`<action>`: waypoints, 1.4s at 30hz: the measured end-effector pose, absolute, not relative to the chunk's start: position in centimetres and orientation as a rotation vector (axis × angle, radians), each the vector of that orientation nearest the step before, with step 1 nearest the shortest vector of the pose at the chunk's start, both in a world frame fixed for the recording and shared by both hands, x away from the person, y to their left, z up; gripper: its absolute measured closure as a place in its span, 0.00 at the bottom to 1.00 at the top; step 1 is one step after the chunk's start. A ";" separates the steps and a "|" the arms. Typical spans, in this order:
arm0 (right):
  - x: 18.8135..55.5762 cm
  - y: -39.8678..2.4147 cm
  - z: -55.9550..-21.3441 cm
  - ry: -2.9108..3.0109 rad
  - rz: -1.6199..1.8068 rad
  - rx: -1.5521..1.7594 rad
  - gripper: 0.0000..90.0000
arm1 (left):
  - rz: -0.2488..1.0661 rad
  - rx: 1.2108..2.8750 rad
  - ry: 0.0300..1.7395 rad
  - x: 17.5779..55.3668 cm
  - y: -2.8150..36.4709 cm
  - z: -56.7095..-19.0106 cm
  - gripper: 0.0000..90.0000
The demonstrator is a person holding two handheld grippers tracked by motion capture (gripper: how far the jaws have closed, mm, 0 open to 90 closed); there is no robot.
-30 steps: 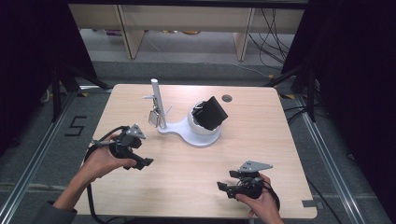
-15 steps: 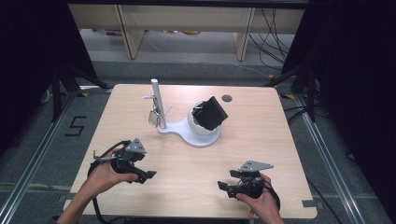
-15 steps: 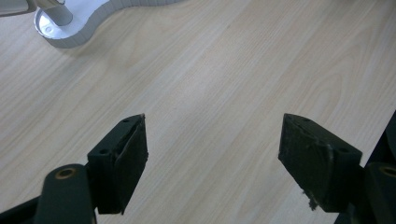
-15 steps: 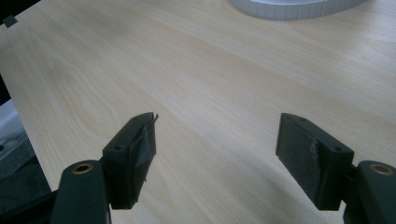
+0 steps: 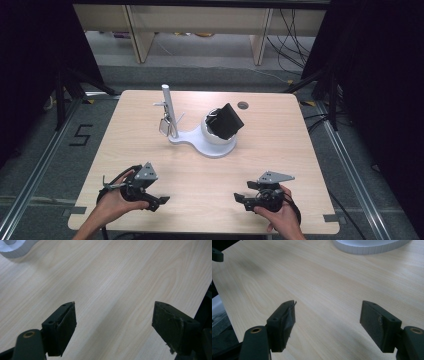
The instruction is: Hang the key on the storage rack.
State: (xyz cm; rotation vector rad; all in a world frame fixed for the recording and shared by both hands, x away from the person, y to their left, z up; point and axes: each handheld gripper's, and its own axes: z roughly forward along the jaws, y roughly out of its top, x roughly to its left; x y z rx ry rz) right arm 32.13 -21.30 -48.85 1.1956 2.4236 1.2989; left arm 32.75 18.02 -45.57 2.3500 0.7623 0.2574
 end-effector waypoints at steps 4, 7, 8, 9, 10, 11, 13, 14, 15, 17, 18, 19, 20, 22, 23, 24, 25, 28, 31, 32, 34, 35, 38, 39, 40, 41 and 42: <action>32.1 -21.2 -49.0 2.434 1.325 1.206 0.33 | 0.284 2.344 0.746 32.2 18.3 -46.2 0.21; 32.0 -21.0 -48.9 2.443 1.299 1.232 0.33 | 0.293 2.327 0.760 31.7 18.5 -46.9 0.21; 32.0 -20.9 -48.9 2.444 1.301 1.228 0.33 | 0.279 2.317 0.782 31.3 18.4 -47.3 0.21; 32.0 -20.9 -49.0 2.447 1.323 1.226 0.33 | 0.277 2.314 0.788 31.1 18.3 -47.6 0.21; 32.0 -20.9 -48.9 2.447 1.311 1.232 0.33 | 0.268 2.313 0.787 30.9 18.2 -47.8 0.21; 32.0 -20.9 -48.9 2.448 1.305 1.232 0.33 | 0.269 2.323 0.774 30.7 18.2 -48.0 0.21; 32.0 -20.8 -49.0 2.447 1.320 1.228 0.33 | 0.268 2.320 0.782 30.4 18.1 -48.1 0.21; 32.2 -20.9 -49.1 2.449 1.318 1.198 0.33 | 0.271 2.317 0.778 30.1 18.0 -48.3 0.21; 32.2 -20.9 -49.1 2.449 1.318 1.198 0.33 | 0.288 2.327 0.762 29.8 17.9 -48.5 0.21; 32.1 -20.9 -49.0 2.450 1.319 1.198 0.33 | 0.291 2.323 0.769 29.5 17.9 -48.7 0.21; 32.1 -20.8 -49.0 2.449 1.321 1.196 0.33 | 0.278 2.325 0.776 29.2 17.8 -48.9 0.21; 31.8 -20.6 -48.8 2.447 1.290 1.231 0.33 | 0.276 2.320 0.772 28.7 17.8 -49.1 0.21; 32.0 -20.7 -49.0 2.444 1.302 1.184 0.33 | 0.280 2.319 0.780 28.6 17.8 -49.3 0.21; 32.0 -20.7 -49.0 2.447 1.305 1.181 0.33 | 0.299 2.341 0.752 28.5 17.9 -49.4 0.21; 32.0 -20.6 -49.0 2.458 1.309 1.182 0.33 | 0.269 2.329 0.773 28.3 17.8 -49.6 0.21; 32.0 -20.6 -49.0 2.455 1.291 1.188 0.33 | 0.270 2.337 0.764 28.2 17.9 -49.7 0.21; 32.0 -20.6 -49.1 2.451 1.305 1.179 0.33 | 0.263 2.338 0.754 28.1 17.9 -49.6 0.21; 31.9 -20.5 -49.1 2.453 1.309 1.218 0.33 | 0.282 2.322 0.771 28.0 18.0 -49.5 0.21; 31.9 -20.6 -49.0 2.447 1.277 1.200 0.33 | 0.283 2.316 0.771 27.7 18.1 -49.5 0.20; 31.9 -20.5 -49.0 2.455 1.282 1.194 0.33 | 0.293 2.319 0.752 27.6 18.2 -49.4 0.20; 31.9 -20.4 -49.1 2.463 1.303 1.181 0.33 | 0.284 2.308 0.772 27.3 18.2 -49.5 0.20; 31.9 -20.4 -49.1 2.464 1.303 1.179 0.33 | 0.278 2.313 0.753 27.2 18.2 -49.5 0.20; 31.7 -20.3 -49.1 2.455 1.303 1.202 0.33 | 0.278 2.302 0.776 26.8 18.2 -49.7 0.20; 31.7 -20.3 -49.1 2.454 1.304 1.201 0.32 | 0.278 2.310 0.752 26.8 18.2 -49.6 0.20; 31.7 -20.3 -49.1 2.454 1.306 1.197 0.32 | 0.281 2.309 0.762 26.7 18.2 -49.7 0.20; 31.7 -20.3 -49.0 2.460 1.286 1.201 0.32 | 0.282 2.306 0.771 26.6 18.2 -49.8 0.20; 31.7 -20.3 -49.1 2.451 1.282 1.188 0.32 | 0.272 2.306 0.762 26.6 18.2 -49.9 0.20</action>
